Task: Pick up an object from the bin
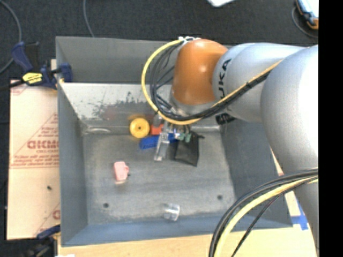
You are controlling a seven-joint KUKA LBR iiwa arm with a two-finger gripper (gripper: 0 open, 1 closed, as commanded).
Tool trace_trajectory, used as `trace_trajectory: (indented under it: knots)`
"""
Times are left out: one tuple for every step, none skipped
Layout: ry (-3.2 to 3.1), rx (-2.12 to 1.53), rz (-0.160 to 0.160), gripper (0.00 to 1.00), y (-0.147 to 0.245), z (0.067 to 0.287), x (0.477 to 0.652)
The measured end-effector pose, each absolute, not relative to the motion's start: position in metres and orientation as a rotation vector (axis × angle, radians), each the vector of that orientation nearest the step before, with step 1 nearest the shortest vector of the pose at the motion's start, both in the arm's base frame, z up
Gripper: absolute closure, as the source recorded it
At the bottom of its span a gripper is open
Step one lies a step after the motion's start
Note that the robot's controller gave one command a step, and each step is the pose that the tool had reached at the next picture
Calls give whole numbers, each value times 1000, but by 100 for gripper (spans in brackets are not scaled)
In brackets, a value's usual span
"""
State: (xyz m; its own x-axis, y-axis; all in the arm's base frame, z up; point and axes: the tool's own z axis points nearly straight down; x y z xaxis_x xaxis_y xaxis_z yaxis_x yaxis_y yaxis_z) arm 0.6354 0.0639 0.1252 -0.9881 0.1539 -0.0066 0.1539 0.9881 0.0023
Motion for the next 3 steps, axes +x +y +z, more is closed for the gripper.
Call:
trace_trajectory:
  knots:
    - [3105, 326, 11, 100, 77, 78, 645]
    - [3106, 327, 12, 100, 77, 77, 645]
    - [3106, 327, 12, 100, 77, 77, 645]
